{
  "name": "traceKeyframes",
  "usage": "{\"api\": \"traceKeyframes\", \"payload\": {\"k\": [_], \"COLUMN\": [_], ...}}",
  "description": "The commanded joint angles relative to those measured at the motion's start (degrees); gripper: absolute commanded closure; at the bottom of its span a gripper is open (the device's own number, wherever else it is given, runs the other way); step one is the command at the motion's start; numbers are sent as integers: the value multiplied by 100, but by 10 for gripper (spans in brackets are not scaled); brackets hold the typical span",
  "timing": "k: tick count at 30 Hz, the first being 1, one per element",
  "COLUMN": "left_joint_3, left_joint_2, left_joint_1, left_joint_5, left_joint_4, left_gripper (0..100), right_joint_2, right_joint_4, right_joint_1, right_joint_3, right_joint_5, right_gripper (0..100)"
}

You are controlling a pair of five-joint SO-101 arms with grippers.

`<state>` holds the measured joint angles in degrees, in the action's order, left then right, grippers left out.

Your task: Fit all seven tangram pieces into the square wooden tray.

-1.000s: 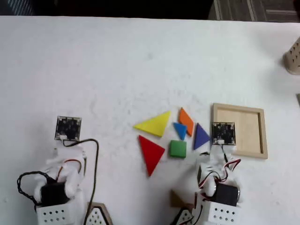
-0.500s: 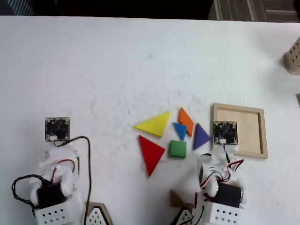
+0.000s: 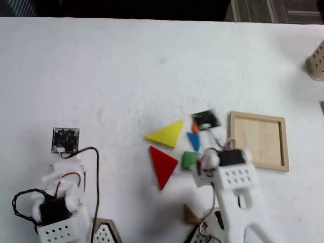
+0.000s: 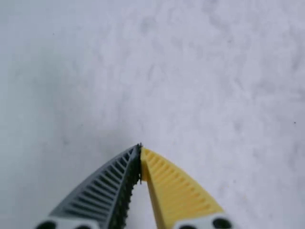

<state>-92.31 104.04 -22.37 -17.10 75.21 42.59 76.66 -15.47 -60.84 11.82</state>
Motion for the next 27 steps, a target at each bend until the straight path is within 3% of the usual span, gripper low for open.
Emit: {"api": "traceKeyframes", "payload": {"k": [1,5,12,15,19,23,27], "left_joint_3": [237,334,835,1565,2716,3798,4545], "left_joint_2": [13,-48,-1622,-2413,-3451,-4444,-5174], "left_joint_1": [-31,-22,-4,207,1077,2316,3653], "left_joint_5": [-70,-70,-53,-53,-44,-35,-26], "left_joint_4": [-9,-9,-668,-633,44,756,1020], "left_gripper": [979,979,979,976,899,797,774], "right_joint_2": [-488,-180,295,426,453,356,215], "right_joint_4": [-13,-4,4,215,251,-215,-611], "right_joint_1": [-1138,-2079,-2158,-1851,-171,2255,4479], "right_joint_3": [352,290,220,607,1125,1574,1960], "right_joint_5": [-35,-88,-202,-325,-1020,-1081,-1029], "right_gripper": [981,982,982,982,981,981,981]}}
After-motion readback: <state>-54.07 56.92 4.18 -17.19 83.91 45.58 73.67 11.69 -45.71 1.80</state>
